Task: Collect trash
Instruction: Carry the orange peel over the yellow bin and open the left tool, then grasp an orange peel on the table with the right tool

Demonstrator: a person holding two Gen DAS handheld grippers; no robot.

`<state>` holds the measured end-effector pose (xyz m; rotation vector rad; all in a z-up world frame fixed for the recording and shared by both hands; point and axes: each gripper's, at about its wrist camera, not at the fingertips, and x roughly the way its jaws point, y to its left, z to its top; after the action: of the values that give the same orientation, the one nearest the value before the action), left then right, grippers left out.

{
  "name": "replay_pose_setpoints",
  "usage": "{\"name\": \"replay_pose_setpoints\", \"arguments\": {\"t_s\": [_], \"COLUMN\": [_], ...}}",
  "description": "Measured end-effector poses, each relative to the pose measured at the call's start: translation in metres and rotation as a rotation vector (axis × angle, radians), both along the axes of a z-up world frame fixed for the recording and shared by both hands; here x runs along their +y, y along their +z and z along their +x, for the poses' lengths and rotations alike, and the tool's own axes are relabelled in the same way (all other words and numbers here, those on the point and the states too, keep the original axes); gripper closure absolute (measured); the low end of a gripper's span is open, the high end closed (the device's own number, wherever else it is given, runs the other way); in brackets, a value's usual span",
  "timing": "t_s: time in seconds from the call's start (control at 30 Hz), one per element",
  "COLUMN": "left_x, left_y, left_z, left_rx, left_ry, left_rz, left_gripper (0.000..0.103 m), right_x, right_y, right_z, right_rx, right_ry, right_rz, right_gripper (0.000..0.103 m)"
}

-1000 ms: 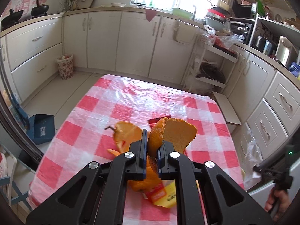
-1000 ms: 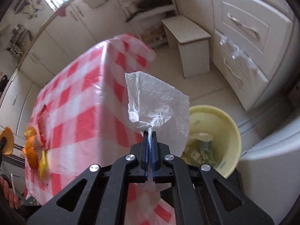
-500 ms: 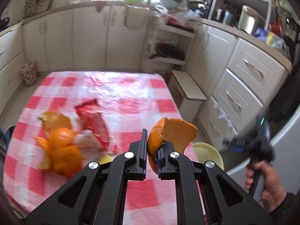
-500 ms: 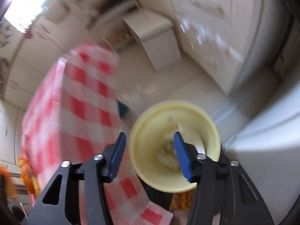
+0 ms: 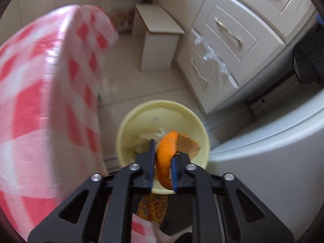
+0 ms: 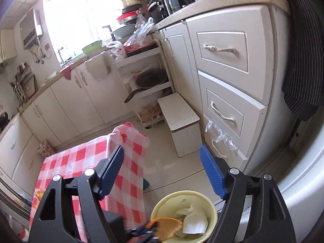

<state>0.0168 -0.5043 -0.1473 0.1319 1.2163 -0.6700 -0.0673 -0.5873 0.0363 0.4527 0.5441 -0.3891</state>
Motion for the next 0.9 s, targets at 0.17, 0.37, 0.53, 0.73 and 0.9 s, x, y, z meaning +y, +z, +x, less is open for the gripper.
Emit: {"name": "replay_pose_setpoints", "arguments": {"t_s": [0.17, 0.37, 0.53, 0.73, 0.9], "left_x": [-0.003, 0.058, 0.164, 0.328, 0.447], "left_y": [0.019, 0.067, 0.119, 0.152, 0.127], "left_z": [-0.005, -0.003, -0.002, 0.02, 0.04], "left_rx": [-0.036, -0.132, -0.305, -0.402, -0.287], "left_ry": [0.01, 0.051, 0.168, 0.475, 0.746], "left_rz": [-0.039, -0.059, -0.049, -0.026, -0.055], "left_gripper": [0.051, 0.049, 0.035, 0.03, 0.03], "right_x": [-0.005, 0.012, 0.044, 0.109, 0.178], "right_y": [0.008, 0.018, 0.023, 0.026, 0.01], "right_z": [-0.006, -0.001, 0.015, 0.039, 0.066], "right_rx": [-0.03, -0.061, -0.069, -0.057, 0.008], "right_ry": [-0.01, 0.027, 0.109, 0.264, 0.431], "right_rz": [0.033, 0.025, 0.038, 0.022, -0.01], "right_gripper": [0.029, 0.029, 0.029, 0.029, 0.029]}}
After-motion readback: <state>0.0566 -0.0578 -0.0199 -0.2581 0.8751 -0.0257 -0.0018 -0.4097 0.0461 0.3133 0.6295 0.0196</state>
